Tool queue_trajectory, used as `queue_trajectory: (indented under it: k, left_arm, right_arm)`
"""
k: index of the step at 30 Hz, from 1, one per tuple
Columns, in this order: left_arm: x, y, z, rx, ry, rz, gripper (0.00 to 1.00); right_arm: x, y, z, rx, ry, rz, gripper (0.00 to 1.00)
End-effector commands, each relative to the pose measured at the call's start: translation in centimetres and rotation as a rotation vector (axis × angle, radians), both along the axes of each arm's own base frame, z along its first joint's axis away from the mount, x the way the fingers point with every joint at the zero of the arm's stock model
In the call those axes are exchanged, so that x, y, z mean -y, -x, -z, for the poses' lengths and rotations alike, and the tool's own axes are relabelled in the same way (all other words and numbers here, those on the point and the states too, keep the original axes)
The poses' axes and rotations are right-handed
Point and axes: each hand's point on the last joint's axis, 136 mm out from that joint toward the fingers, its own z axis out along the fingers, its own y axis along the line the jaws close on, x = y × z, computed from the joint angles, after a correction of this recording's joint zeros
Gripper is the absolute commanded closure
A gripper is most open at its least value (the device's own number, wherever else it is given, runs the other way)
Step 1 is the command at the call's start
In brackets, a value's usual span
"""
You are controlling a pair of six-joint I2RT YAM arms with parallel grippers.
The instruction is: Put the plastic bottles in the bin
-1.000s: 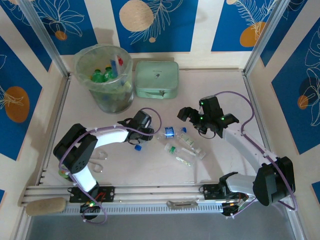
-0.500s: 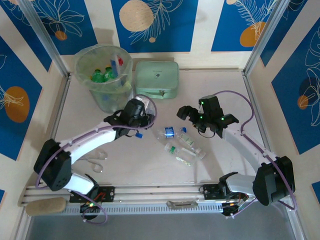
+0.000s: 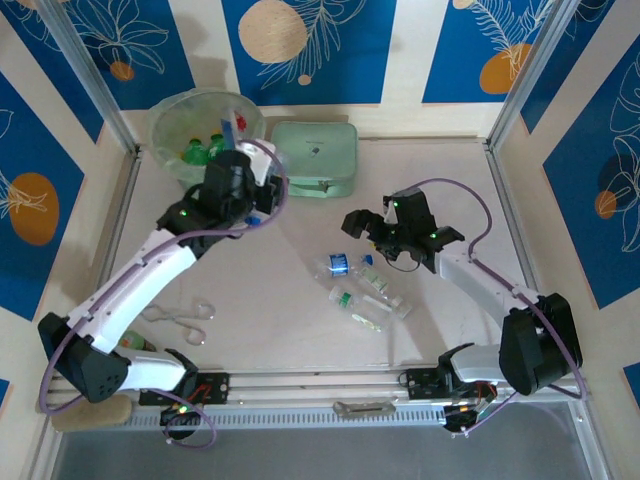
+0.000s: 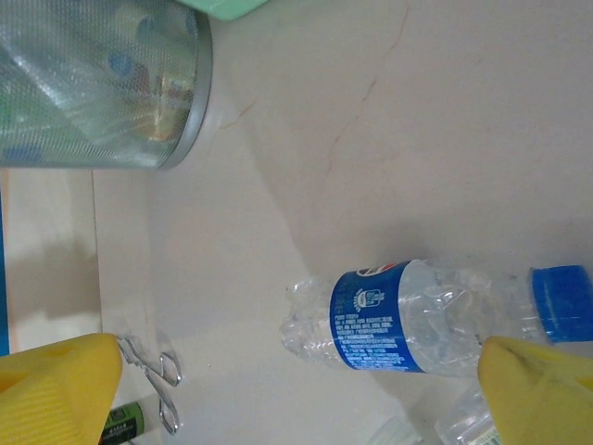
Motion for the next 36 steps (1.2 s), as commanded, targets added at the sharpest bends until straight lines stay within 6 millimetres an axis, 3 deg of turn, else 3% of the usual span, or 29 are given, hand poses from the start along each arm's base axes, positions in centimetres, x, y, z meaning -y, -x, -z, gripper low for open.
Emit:
queue_trajectory:
  k: [1, 8, 14, 19, 25, 30, 36]
  left_arm:
    - [-3.4, -1.6, -3.8, 0.083, -0.069, -0.051, 0.46]
    - [-9.2, -6.6, -8.7, 0.128, -0.051, -0.158, 0.46]
    - [-11.4, -10.3, -9.5, 0.109, -0.082, -0.204, 0.46]
    - [-13.2, -13.6, -7.7, 0.051, -0.104, -0.249, 0.46]
    - [-15.7, -17.2, -2.7, -0.087, -0.09, -0.313, 0.46]
    - [-16.5, -18.5, 0.3, -0.157, -0.086, -0.334, 0.45]
    - [-17.2, -19.1, 2.4, -0.216, -0.085, -0.348, 0.42]
  right_arm:
    - [-1.2, 0.2, -0.7, 0.032, -0.016, -0.067, 0.01]
    - [-1.1, 0.5, -0.7, 0.032, 0.002, -0.082, 0.01]
    - [-0.5, 0.8, -0.8, 0.033, 0.03, -0.074, 0.01]
    - [0.0, 1.2, -1.3, 0.043, 0.047, -0.067, 0.01]
    - [0.7, 1.9, -1.8, 0.058, 0.075, -0.066, 0.01]
    - [1.4, 2.4, -1.9, 0.061, 0.096, -0.053, 0.01]
    - [1.7, 2.5, -2.2, 0.063, 0.104, -0.05, 0.01]
